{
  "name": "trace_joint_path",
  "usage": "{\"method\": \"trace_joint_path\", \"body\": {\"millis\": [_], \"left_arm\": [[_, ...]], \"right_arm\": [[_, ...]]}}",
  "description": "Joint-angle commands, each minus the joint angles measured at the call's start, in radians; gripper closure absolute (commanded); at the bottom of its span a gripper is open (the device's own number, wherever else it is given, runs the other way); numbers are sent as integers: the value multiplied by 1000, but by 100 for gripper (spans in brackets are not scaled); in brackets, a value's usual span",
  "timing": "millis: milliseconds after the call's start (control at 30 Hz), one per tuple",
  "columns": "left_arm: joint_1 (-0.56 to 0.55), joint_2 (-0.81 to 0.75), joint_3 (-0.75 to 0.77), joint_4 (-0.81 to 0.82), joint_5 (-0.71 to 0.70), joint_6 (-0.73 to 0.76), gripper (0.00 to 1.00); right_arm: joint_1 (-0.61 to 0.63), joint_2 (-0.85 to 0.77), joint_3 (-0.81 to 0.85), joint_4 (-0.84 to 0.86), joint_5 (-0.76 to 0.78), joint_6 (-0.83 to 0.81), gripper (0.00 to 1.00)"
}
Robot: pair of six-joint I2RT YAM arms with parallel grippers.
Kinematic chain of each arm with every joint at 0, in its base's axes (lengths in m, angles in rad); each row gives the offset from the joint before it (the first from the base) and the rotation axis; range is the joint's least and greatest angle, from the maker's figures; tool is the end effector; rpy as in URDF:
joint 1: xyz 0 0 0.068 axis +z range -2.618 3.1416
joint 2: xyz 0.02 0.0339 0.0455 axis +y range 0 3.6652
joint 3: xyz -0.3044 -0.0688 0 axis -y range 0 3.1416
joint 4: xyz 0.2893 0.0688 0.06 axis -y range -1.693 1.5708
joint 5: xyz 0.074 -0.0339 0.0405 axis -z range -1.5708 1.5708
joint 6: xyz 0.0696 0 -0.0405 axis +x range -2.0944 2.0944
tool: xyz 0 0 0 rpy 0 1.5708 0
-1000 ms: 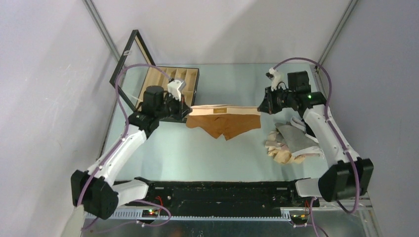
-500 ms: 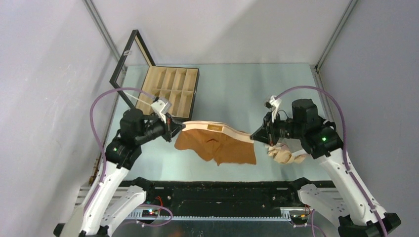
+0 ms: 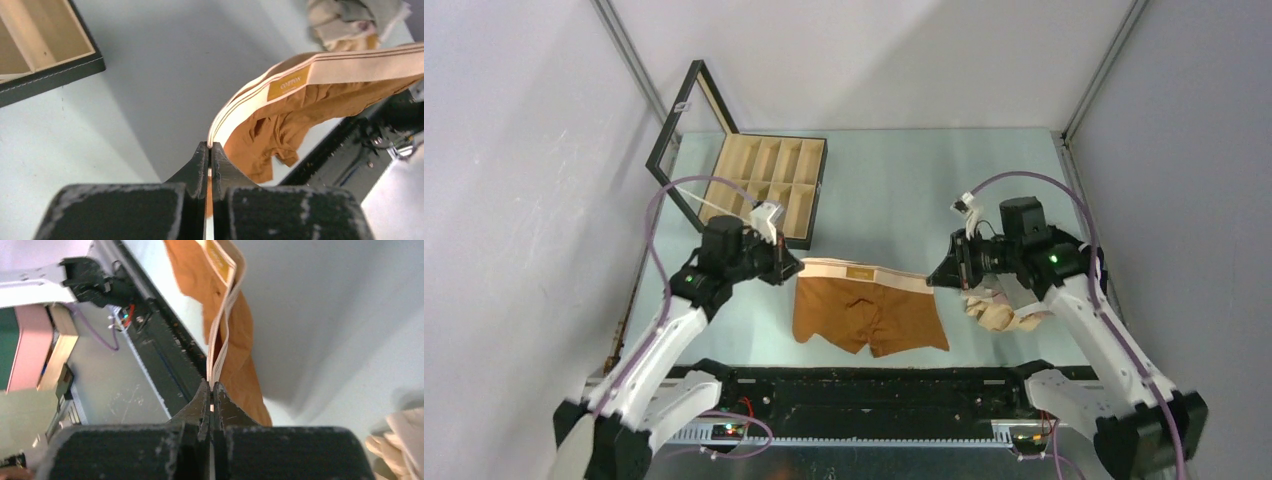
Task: Roll the underwear
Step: Flatten out the underwear at the center of the board.
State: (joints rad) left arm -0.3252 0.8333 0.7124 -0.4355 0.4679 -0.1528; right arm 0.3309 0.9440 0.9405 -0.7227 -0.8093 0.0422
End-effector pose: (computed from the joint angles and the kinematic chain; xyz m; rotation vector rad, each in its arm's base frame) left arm 0.2035 -0.1017 0.2916 0.4666 2.1077 -0.7770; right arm 0.1938 0.1198 0.3380 -0.7427 2.1371 1.1202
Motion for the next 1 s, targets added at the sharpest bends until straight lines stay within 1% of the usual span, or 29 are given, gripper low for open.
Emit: {"method": "trace_joint_path", "body": {"millis": [0, 33, 67, 100, 133, 167, 200, 233, 333, 400, 567, 700, 967], "left_arm": [[6, 181, 30, 225, -123, -83, 100], [5, 271, 48, 241, -127, -86, 100], [6, 315, 91, 264, -127, -97, 100], [5, 407, 113, 275, -118, -104, 100], [5, 451, 158, 296, -113, -107, 100], [5, 524, 198, 307, -103, -110, 100], [3, 594, 219, 319, -100, -112, 100], [3, 627, 261, 320, -100, -114, 100], [4, 767, 335, 318, -113, -108, 100], [3, 829, 382, 323, -116, -105, 100], [-27, 926, 490, 311, -142, -73, 100], [-49, 996, 558, 292, -225, -61, 100], [-68, 1093, 648, 256, -387, -66, 100]], "right_arm": [[-82, 169, -9, 99, 50, -2, 100], [-115, 242, 4, 108, 55, -19, 100], [-129, 279, 13, 124, 59, -29, 100], [-159, 351, 36, 134, 72, -37, 100], [-173, 385, 48, 152, 80, -51, 100], [-197, 450, 75, 160, 102, -62, 100], [-208, 478, 89, 178, 126, -68, 100], [-228, 535, 125, 183, 136, -70, 100], [-248, 638, 189, 202, 196, -98, 100], [-252, 723, 232, 203, 236, -133, 100], [-253, 844, 338, 202, 335, -196, 100], [-254, 924, 408, 202, 417, -262, 100], [-236, 1067, 552, 222, 496, -303, 100]]}}
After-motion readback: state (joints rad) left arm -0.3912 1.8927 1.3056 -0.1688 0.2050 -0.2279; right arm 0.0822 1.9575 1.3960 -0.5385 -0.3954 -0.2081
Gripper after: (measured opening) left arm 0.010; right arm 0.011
